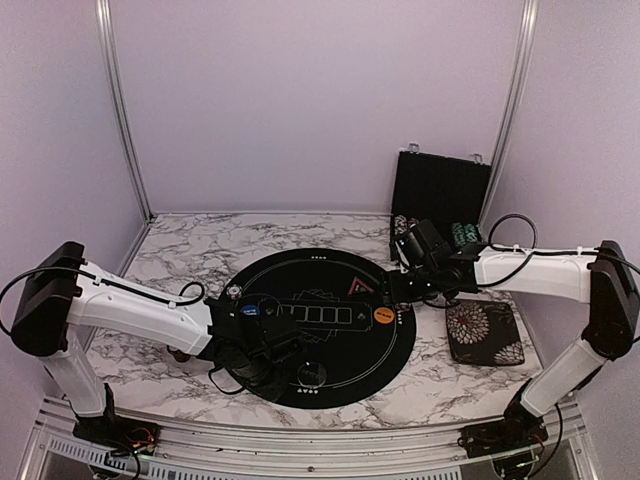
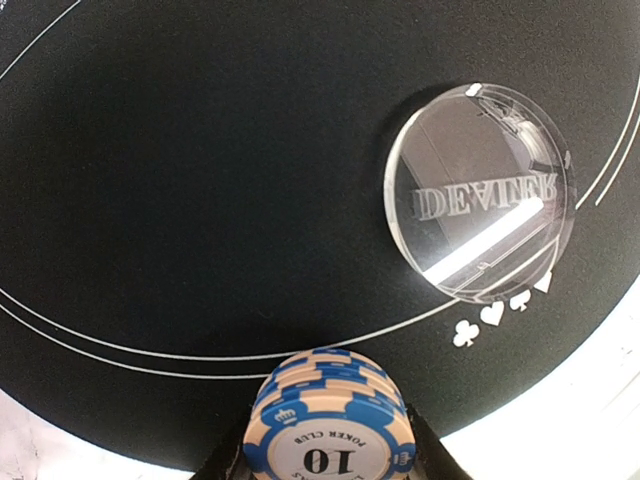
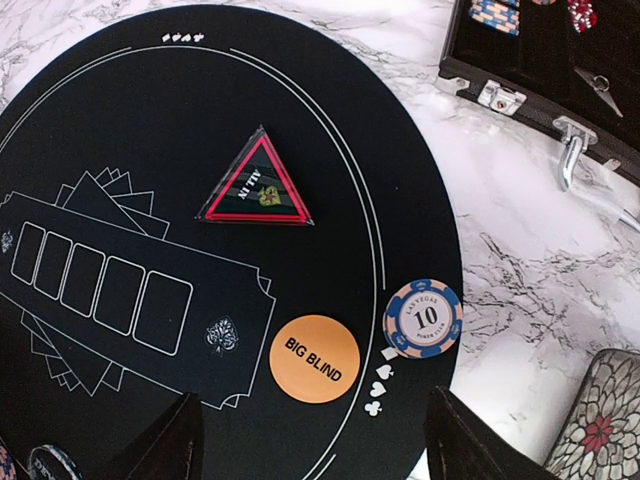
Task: Distribute texas hold em gaming equipment
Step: Place the pile of poker chips at the dealer area.
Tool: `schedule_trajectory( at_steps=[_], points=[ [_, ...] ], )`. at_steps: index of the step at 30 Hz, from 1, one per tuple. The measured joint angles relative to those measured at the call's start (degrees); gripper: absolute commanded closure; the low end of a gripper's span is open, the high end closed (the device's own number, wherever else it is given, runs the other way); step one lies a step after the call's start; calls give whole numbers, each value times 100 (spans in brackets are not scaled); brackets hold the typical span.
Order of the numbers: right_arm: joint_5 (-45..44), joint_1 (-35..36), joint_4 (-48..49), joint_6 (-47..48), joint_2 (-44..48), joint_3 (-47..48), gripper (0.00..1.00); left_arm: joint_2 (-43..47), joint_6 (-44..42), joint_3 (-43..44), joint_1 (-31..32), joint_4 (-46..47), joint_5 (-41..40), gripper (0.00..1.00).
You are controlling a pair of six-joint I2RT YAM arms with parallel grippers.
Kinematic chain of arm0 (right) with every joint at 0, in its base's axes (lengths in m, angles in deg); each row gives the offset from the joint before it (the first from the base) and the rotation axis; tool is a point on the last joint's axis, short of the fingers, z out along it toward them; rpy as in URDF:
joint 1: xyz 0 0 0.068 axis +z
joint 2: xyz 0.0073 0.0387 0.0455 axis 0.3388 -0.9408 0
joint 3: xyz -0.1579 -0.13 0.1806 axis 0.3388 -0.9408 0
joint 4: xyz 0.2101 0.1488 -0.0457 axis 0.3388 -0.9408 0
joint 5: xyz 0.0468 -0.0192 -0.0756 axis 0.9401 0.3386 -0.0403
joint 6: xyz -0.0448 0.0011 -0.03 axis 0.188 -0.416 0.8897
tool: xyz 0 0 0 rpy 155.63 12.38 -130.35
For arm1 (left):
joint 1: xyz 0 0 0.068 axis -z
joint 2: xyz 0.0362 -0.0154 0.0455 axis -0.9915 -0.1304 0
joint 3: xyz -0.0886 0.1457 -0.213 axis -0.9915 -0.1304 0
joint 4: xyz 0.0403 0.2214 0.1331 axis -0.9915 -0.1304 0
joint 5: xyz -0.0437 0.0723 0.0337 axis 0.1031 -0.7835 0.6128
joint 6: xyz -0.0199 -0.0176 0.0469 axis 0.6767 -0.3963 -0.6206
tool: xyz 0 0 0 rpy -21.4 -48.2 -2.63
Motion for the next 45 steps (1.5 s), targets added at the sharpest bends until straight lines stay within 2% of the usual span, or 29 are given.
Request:
schedule_trajectory(
  at_steps=[15,21,25,39,45],
  points=[
    [0,37,0,-17,0,-2,27,-2,85,-63,109,66,-114,40],
    [0,70,-2,-28,0,-2,27,7,96,-63,120,87,-116,23],
    [0,79,-4,-35,0,-2,27,92,70,-61,125,79,-138,16],
    [-31,103,-37,-33,111,0,27,597,-28,409,55,-229,-424,13],
    [-13,103,-35,2,114,4,27,1075,-22,509,-352,-527,-540,14]
  ],
)
